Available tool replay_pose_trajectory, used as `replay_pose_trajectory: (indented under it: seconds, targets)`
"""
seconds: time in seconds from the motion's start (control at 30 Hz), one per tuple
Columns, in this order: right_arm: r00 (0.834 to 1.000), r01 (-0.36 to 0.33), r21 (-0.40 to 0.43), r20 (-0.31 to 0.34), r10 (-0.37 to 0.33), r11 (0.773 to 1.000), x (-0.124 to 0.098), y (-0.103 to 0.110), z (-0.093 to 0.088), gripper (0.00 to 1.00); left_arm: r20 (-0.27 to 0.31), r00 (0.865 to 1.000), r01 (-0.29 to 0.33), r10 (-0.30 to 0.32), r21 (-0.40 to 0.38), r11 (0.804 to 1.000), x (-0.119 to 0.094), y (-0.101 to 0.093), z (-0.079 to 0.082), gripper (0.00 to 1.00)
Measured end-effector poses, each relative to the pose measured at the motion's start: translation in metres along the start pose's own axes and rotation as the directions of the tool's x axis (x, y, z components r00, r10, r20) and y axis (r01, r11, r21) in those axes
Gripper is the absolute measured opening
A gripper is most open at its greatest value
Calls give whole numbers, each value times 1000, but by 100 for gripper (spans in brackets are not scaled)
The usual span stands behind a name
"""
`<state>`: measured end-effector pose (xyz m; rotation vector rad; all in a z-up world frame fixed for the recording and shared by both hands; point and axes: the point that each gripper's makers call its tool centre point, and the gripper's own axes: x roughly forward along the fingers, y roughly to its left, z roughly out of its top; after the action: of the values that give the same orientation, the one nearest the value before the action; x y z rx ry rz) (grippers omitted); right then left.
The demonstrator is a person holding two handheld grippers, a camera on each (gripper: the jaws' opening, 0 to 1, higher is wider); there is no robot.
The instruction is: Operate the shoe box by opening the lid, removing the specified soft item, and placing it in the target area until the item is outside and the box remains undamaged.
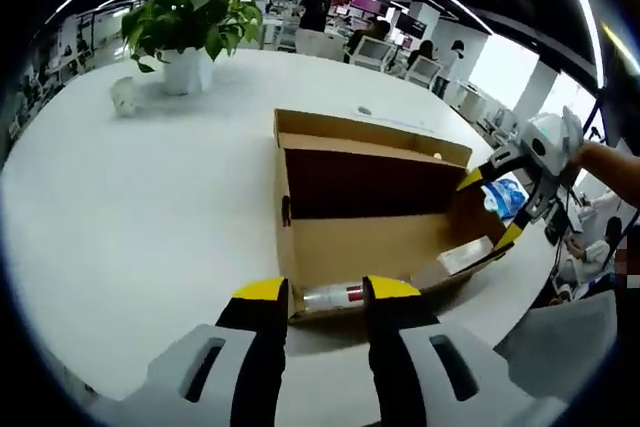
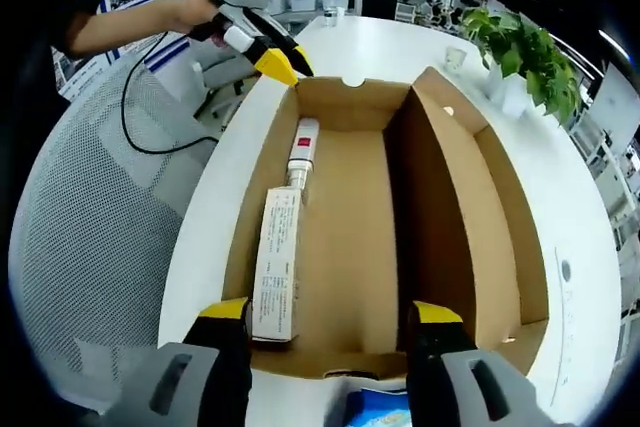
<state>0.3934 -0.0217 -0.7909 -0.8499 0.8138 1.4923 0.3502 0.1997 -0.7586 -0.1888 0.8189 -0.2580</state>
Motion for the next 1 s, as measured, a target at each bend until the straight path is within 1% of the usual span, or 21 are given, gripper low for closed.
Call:
replay_pose_trajectory:
  seconds: [0.07,0.17,0.3,0.37,0.4,0.43,0.57,0.73,0.83,1.0]
  targets:
    - [1000,-10,5,-3,10,1000,3,1,-1,59,-22,1000,-10,10,3,1000,-1,3,-4,27]
    - [1000,-31,8,2,31,1000,5,4,0,59,-28,999,-20,20,5,1000,-2,4,-6,21]
    - [999,-36,6,7,36,999,5,3,1,58,-44,998,-51,52,11,999,-1,11,-10,9]
    - [999,-38,5,8,38,999,5,4,1,58,-37,997,-63,62,-4,998,-2,13,-10,4]
    - [999,-41,3,9,41,999,5,4,1,56,-36,998,-54,54,-10,998,-2,13,-10,4]
    - [999,-42,5,11,42,999,4,4,2,56,-35,998,-58,57,-34,998,-2,14,-10,4]
    - [998,-53,8,26,52,999,3,7,5,56,-31,998,-57,56,-31,998,-2,14,-10,4]
    - [998,-69,6,15,69,998,10,14,5,55,-33,998,-59,58,-33,998,-2,15,-10,4]
    - [997,-71,1,8,71,997,14,16,5,50,-32,998,-60,59,-39,997,-2,16,-10,4]
    - [998,-63,-25,4,64,998,16,17,7,47,-28,998,-57,55,-45,997,-1,17,-11,4]
